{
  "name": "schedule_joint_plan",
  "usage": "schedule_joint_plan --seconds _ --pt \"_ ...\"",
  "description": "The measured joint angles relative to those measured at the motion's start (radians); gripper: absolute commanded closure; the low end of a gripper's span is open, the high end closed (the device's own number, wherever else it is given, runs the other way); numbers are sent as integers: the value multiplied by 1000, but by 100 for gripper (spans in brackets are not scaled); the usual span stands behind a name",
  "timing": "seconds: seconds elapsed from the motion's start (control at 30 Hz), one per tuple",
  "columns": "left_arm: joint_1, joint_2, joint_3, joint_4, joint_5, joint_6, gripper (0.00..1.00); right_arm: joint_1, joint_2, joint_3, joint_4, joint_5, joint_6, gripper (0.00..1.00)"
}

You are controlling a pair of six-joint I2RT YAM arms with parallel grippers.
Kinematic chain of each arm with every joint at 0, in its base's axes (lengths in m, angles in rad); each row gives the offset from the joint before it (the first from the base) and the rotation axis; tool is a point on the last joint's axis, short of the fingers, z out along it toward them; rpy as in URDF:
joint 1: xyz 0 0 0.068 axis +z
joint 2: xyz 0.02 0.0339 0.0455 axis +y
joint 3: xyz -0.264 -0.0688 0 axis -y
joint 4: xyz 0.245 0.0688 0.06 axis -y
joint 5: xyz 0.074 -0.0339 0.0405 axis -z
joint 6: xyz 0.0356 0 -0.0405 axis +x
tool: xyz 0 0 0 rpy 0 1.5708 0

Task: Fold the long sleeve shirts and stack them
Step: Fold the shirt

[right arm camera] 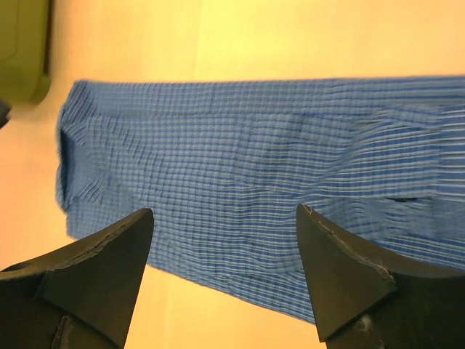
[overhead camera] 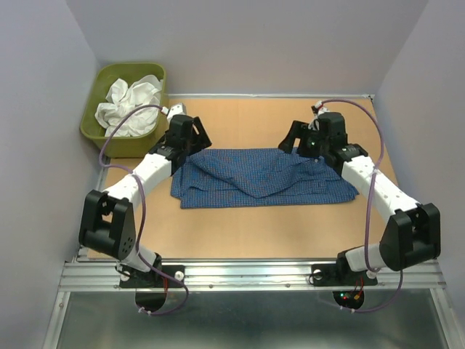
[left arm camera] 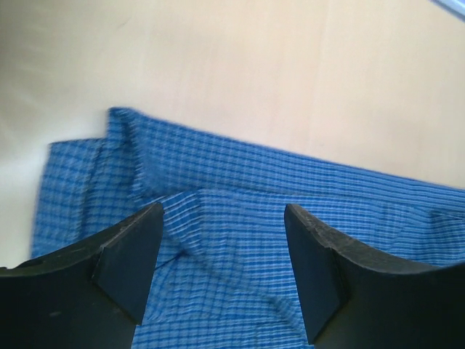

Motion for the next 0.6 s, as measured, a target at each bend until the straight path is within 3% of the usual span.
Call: schedule_joint_plan --seconds 0.33,0.6 --pt "-31 208 53 89 43 -62 37 29 116 -131 190 -125 106 17" --pt "5 250 -112 122 34 -136 37 29 117 -154 249 -58 112 17"
